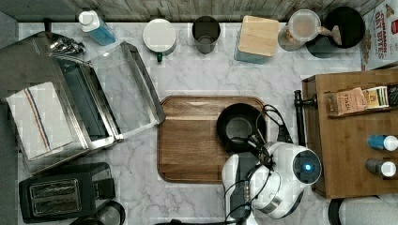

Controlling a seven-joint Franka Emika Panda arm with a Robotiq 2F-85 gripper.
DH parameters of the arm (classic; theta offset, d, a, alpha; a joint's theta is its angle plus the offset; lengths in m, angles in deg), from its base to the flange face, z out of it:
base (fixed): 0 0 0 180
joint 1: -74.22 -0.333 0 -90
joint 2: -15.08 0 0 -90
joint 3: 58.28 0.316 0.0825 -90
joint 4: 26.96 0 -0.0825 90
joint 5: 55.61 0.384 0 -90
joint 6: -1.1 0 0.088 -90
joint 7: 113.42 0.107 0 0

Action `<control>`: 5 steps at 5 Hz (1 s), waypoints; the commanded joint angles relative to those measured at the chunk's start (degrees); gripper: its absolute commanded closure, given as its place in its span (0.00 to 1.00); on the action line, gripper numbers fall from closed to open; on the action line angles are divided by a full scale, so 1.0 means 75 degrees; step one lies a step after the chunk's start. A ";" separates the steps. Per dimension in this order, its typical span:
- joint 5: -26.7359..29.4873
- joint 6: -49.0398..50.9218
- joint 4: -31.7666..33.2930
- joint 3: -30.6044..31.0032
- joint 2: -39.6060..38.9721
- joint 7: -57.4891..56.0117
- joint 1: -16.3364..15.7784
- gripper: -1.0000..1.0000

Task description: Pick up the bowl.

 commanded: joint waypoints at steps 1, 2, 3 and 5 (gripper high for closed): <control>-0.1919 0.1486 -0.2526 0.0726 0.1024 0.1231 -0.0513 1.00; -0.1785 0.1967 -0.3756 0.0927 0.0567 0.0749 -0.0895 1.00; -0.1529 0.2733 -0.4969 0.1122 0.0086 0.0206 -0.1000 1.00; -0.1122 0.4492 -0.6188 0.0948 -0.0409 -0.1757 -0.1242 1.00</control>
